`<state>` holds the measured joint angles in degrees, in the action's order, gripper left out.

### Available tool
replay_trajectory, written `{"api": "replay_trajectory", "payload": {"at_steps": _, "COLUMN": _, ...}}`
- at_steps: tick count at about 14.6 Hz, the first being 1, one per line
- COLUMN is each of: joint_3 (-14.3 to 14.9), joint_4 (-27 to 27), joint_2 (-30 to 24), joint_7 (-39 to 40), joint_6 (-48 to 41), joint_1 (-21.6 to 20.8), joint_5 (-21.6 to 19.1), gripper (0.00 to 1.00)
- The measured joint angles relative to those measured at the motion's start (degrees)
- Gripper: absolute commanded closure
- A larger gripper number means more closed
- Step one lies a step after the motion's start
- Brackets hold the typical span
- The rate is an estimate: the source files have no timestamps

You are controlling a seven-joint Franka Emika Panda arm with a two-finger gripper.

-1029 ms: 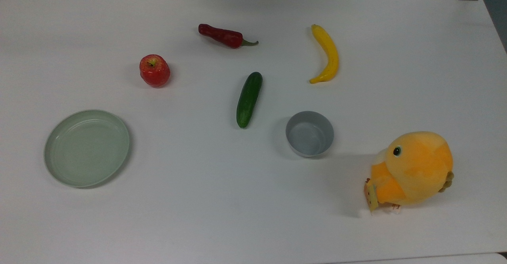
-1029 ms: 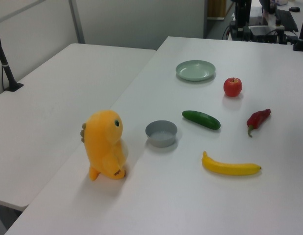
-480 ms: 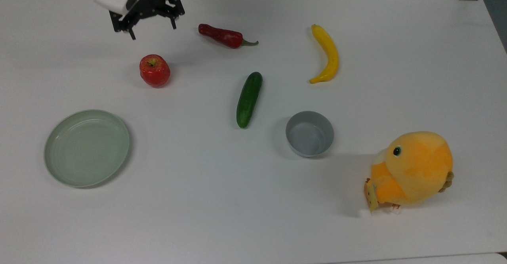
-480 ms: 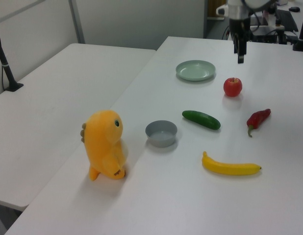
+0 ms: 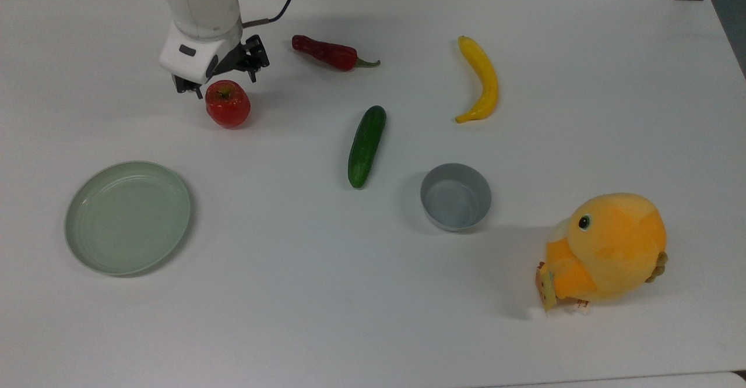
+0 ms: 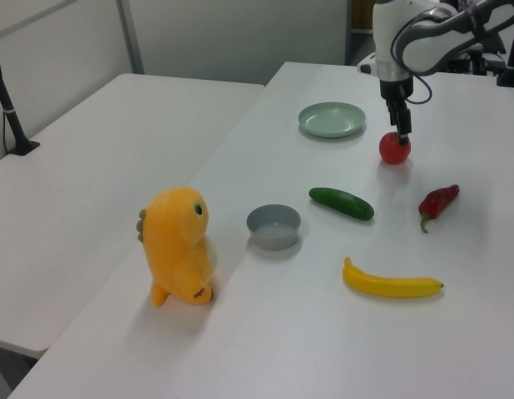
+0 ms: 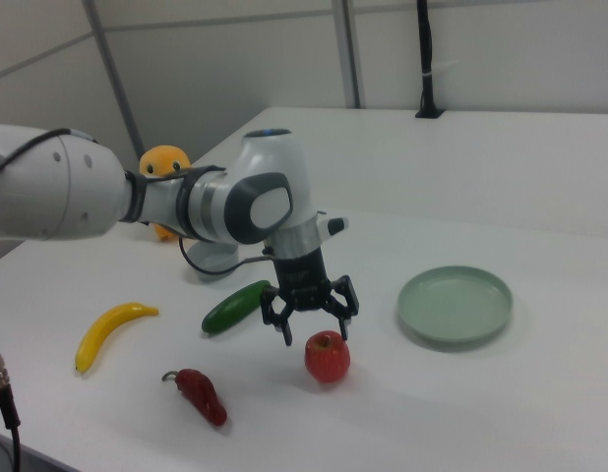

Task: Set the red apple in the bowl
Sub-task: 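Move the gripper down over the red apple and close on it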

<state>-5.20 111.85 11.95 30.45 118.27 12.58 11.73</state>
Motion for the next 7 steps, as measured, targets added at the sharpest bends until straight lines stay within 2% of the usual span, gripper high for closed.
{"api": "replay_trajectory", "payload": {"at_steps": 5, "joint_3": 0.0, "joint_4": 0.2, "joint_2": 3.0, "joint_7": 0.0, "joint_6": 0.9, "joint_1": 0.0, "joint_5": 3.4, "gripper": 0.00}}
{"api": "replay_trajectory", "payload": {"at_steps": 6, "joint_3": 0.0, "joint_4": 0.3, "joint_2": 3.5, "joint_7": 0.0, "joint_6": 1.4, "joint_1": 0.0, "joint_5": 4.2, "gripper": 0.02}}
{"api": "replay_trajectory", "payload": {"at_steps": 7, "joint_3": 0.0, "joint_4": 0.4, "joint_2": 3.8, "joint_7": 0.0, "joint_6": 1.9, "joint_1": 0.1, "joint_5": 4.7, "gripper": 0.14}}
